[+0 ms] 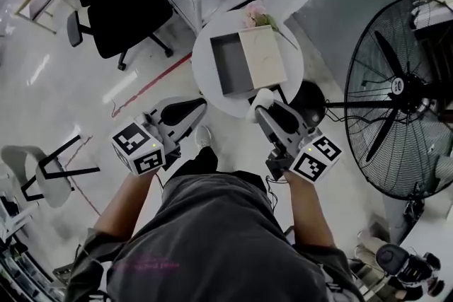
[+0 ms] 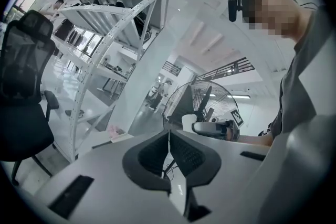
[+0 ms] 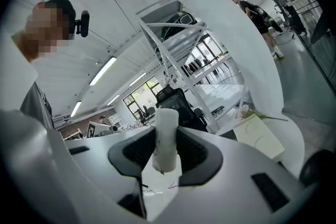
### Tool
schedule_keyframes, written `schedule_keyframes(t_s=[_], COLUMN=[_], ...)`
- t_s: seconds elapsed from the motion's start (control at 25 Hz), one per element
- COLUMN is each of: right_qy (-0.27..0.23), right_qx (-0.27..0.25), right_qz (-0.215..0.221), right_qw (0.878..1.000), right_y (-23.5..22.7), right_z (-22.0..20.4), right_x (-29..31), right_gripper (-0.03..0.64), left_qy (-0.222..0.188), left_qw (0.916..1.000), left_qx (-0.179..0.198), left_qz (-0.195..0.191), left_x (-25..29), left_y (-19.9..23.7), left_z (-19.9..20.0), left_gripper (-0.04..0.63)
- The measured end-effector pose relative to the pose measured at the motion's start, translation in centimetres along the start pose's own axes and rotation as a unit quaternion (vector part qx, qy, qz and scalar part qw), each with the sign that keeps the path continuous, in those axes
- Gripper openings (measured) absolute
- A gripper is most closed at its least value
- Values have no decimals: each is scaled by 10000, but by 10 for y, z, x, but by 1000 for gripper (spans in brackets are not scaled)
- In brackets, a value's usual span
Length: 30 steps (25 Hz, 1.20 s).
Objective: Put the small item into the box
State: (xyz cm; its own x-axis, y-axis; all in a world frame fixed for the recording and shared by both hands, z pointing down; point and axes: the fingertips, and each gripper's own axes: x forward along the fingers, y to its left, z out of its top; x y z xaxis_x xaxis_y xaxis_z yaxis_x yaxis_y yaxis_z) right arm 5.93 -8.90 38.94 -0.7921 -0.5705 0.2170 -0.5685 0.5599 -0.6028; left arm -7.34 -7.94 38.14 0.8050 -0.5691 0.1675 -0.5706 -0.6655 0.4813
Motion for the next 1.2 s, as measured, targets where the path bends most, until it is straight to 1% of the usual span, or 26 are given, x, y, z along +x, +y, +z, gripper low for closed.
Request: schedule_keyframes(t_s=[0.28, 0.52, 0.72, 0.92, 1.08, 1.2], right_qy=[149, 331, 576, 953, 1387, 1761], right_qx=[-22, -76, -184, -417, -657, -758], right_qz=[-97, -153, -156, -65, 50, 168], right_qw=[9998, 9993, 9980, 9946, 9881, 9813], right_y=[-10, -23, -48, -78, -107, -132], right_z=[8, 12, 14, 9, 1, -10], right_x=[41, 56, 73, 98, 122, 139], right_gripper=[135, 135, 135, 133, 135, 135], left_qy=[89, 70, 61, 62, 55, 60], left_qw=[10000, 10000, 9995, 9976, 9950, 9912], left_qx=[-6, -40, -136, -265, -334, -481], left_qz=[12, 56, 287, 641, 939, 1230], left_x=[0, 0, 4, 8, 15, 22], left_y=[39, 53, 66, 78, 91, 100], left_z=[11, 10, 8, 7, 3, 1], left_gripper=[26, 26, 26, 26, 26, 25])
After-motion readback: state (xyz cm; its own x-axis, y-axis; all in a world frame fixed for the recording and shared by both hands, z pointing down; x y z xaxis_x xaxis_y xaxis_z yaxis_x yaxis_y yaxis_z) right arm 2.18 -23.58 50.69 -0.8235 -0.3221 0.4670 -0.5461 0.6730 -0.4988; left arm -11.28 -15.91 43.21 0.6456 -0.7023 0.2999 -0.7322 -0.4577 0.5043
